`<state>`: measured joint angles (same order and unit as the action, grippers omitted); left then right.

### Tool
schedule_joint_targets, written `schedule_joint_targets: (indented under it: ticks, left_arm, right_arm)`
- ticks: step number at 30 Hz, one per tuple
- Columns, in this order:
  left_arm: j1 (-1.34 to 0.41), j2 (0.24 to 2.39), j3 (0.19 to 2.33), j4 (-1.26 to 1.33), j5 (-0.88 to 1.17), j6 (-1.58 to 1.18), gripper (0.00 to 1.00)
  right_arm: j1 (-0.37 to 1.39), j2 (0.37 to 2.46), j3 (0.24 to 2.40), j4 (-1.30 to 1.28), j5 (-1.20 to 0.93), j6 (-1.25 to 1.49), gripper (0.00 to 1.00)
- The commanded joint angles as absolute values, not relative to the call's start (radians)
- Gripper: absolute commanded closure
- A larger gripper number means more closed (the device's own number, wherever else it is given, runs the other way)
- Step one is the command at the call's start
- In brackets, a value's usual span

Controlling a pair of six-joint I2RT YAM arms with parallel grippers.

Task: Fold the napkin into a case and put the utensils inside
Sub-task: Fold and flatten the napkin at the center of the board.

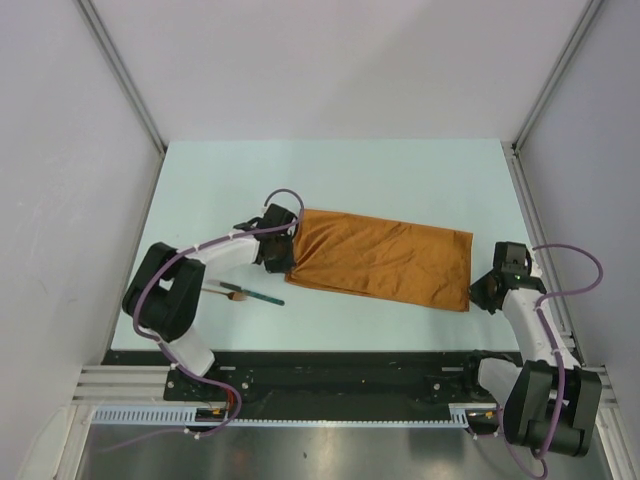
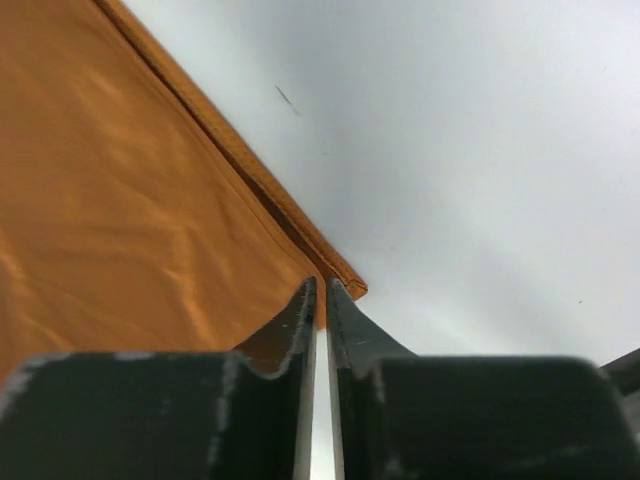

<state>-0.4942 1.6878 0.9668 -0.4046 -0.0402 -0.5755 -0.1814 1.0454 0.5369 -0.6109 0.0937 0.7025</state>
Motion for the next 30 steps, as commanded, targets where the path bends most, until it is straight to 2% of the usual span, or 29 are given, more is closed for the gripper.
schedule_joint_targets:
  ticks: [1, 12, 17, 27, 30]
  left_arm:
    - [-0.492, 1.623, 0.960, -0.420, -0.066, -0.586, 1.00]
    - [-0.532, 1.588, 0.899, -0.388, -0.034, -0.610, 1.00]
    - [-0.532, 1.568, 0.884, -0.390, -0.041, -0.612, 1.00]
    - [-0.531, 1.549, 0.842, -0.360, -0.029, -0.618, 0.98]
    - [-0.531, 1.542, 0.847, -0.382, -0.046, -0.615, 0.88]
  right_arm:
    - [-0.175, 1.011, 0.541, -0.606, 0.137, 0.709, 0.99]
    - [-0.167, 1.072, 0.563, -0.581, 0.132, 0.681, 1.00]
    - [-0.163, 1.078, 0.566, -0.574, 0.137, 0.666, 0.85]
    - [-0.138, 1.106, 0.598, -0.558, 0.144, 0.634, 0.75]
    - [-0.138, 1.100, 0.620, -0.563, 0.161, 0.626, 0.70]
